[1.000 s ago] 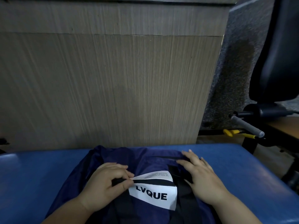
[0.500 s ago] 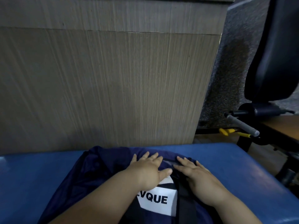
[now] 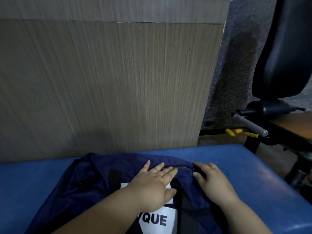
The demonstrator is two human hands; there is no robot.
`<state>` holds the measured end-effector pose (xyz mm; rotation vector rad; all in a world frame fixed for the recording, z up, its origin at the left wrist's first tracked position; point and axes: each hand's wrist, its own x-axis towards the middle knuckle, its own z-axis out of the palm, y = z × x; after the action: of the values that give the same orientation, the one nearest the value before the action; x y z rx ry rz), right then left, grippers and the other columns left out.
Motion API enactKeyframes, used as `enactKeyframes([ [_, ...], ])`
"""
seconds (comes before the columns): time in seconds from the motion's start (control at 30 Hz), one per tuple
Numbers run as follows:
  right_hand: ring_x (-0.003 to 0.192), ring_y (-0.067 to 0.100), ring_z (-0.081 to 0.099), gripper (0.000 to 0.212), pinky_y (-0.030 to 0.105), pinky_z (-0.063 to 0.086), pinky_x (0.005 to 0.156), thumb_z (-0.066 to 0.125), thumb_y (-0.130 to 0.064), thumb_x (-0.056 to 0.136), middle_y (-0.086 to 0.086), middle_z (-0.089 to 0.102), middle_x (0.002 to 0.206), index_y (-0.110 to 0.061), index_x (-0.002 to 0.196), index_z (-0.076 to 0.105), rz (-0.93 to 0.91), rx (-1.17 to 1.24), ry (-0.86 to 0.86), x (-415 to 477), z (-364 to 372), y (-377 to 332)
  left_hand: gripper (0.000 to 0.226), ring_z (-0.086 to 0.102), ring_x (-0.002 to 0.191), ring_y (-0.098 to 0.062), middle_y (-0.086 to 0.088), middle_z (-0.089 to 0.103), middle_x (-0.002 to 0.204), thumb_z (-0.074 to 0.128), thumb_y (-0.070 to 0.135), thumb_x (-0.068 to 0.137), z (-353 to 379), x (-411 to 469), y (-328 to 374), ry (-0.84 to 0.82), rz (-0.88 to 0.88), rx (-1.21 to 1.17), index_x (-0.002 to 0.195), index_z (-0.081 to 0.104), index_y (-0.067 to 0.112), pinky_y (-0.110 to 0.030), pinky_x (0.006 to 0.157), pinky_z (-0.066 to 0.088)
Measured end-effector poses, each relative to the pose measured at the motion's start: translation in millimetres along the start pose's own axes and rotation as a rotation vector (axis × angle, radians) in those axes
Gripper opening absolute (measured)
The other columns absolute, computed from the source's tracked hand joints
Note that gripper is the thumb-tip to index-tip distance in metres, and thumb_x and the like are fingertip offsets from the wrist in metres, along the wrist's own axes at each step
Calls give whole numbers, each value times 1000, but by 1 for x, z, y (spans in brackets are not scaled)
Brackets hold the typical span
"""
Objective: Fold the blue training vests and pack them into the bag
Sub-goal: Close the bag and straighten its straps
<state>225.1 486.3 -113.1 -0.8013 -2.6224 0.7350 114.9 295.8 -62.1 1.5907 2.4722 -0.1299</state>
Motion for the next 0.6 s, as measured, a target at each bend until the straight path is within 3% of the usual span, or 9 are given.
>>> enactKeyframes([
  [0.17, 93, 13, 60, 24, 19, 41, 84, 70, -28, 89, -10, 54, 96, -26, 113, 71, 21, 74, 51, 6, -5, 3, 71, -15, 148, -8, 12, -7, 163, 29, 52, 100, -3, 12, 11, -45, 29, 46, 155, -7, 27, -45, 118, -16],
  [0.27, 84, 10, 57, 5, 18, 36, 77, 73, -25, 86, -13, 54, 88, -27, 91, 71, 50, 125, 68, 7, -8, 2, 71, -15, 148, -9, 13, -10, 162, 31, 51, 100, -6, 19, 17, -67, 58, 55, 155, -8, 28, -46, 118, -15],
  [0.4, 85, 9, 62, 15, 22, 43, 76, 74, -26, 84, -11, 66, 85, -32, 76, 63, 90, 241, 124, 9, -8, 3, 72, -16, 147, -6, 14, -12, 162, 30, 54, 100, -6, 26, 19, -66, 85, 5, 153, -13, 31, -45, 119, -15],
  [0.53, 78, -6, 62, 21, 5, 41, 67, 76, -17, 83, -15, 69, 75, -34, 76, 66, 130, 441, 174, 10, -9, -2, 73, -15, 147, -3, 16, -12, 161, 25, 62, 98, -5, 30, 17, -70, 105, -52, 153, -13, 34, -43, 119, -15],
  [0.6, 74, -8, 62, 20, 5, 42, 67, 77, -13, 82, -14, 71, 74, -31, 77, 70, 160, 555, 200, 12, -7, -3, 69, -10, 147, -1, 15, -7, 162, 25, 59, 98, -6, 36, 13, -63, 113, -152, 154, -8, 36, -40, 120, -14],
])
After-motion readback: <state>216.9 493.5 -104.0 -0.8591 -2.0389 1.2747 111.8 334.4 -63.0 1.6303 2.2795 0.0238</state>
